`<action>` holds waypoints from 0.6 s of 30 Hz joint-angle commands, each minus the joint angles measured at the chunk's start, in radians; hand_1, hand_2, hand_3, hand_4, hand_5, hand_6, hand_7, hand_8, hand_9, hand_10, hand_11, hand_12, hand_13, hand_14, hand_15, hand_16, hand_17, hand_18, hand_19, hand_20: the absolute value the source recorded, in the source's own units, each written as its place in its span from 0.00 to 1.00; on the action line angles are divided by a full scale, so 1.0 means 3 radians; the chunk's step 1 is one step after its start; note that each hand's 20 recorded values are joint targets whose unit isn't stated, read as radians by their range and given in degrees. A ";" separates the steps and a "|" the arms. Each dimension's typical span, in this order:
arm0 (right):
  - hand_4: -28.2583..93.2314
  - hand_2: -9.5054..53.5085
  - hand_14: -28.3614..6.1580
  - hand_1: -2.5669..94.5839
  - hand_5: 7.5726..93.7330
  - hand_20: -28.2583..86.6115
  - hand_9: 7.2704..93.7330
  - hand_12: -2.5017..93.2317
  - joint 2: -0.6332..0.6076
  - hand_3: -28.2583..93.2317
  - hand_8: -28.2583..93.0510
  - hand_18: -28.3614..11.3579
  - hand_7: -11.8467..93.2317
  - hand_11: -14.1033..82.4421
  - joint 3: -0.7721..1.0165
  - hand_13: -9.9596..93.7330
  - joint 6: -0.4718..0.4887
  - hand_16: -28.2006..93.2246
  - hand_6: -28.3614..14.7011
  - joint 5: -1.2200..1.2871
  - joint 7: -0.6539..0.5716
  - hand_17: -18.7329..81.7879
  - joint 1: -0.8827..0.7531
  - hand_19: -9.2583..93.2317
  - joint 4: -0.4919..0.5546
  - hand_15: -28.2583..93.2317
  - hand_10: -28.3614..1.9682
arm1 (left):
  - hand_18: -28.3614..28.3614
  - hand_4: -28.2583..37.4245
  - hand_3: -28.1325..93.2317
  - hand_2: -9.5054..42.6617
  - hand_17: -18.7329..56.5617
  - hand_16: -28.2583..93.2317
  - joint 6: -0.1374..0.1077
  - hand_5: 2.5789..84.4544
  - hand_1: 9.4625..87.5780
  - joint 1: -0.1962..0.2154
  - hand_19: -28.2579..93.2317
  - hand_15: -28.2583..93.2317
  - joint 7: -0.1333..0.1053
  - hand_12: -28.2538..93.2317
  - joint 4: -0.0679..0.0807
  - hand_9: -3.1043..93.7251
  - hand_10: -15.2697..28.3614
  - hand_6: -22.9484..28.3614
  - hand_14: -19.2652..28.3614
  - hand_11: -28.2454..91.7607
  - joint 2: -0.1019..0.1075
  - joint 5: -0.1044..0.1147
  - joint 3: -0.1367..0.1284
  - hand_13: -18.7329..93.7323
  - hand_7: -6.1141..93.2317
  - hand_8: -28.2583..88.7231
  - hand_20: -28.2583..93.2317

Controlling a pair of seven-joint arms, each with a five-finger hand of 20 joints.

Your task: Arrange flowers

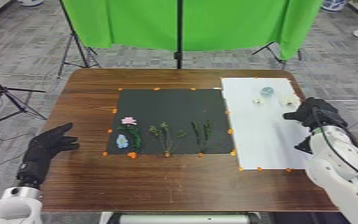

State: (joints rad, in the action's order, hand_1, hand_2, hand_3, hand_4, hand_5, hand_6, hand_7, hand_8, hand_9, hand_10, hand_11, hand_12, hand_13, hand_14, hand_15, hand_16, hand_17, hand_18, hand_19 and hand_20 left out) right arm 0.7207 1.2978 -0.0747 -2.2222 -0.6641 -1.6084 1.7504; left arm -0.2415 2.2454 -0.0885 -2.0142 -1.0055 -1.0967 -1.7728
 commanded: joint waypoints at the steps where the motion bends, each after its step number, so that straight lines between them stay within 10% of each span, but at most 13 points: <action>1: 0.15 0.00 0.64 0.32 0.61 0.74 0.80 0.33 0.0016 0.76 0.18 0.27 0.23 0.46 -0.0084 0.91 0.0085 0.53 0.61 -0.0215 -0.0045 0.75 -0.0057 1.00 -0.0062 0.75 0.45 | 0.77 0.16 0.77 0.60 0.42 0.21 0.0098 0.52 0.23 0.0072 0.45 0.51 0.0094 0.35 -0.0005 0.57 0.71 0.54 0.85 0.46 -0.0039 -0.0025 -0.0021 0.59 0.17 0.19 0.42; 18: 0.13 0.00 0.71 0.39 0.62 0.75 0.86 0.33 -0.0072 0.78 0.17 0.31 0.25 0.49 0.0135 0.95 -0.0361 0.53 0.67 0.0209 0.0147 0.79 -0.0051 1.00 0.0272 0.74 0.52 | 0.78 0.16 0.77 0.60 0.41 0.21 0.0110 0.52 0.23 0.0050 0.45 0.51 0.0085 0.35 0.0003 0.57 0.71 0.55 0.85 0.46 -0.0024 -0.0022 -0.0029 0.59 0.17 0.19 0.42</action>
State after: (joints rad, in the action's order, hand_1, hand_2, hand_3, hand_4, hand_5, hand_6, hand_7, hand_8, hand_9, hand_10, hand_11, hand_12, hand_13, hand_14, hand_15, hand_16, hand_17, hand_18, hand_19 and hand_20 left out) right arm 0.7214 1.3142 -0.1418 -2.1493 -0.6450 -1.6427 1.7873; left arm -0.2199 2.2520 -0.0718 -2.0158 -1.0079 -1.0992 -1.7858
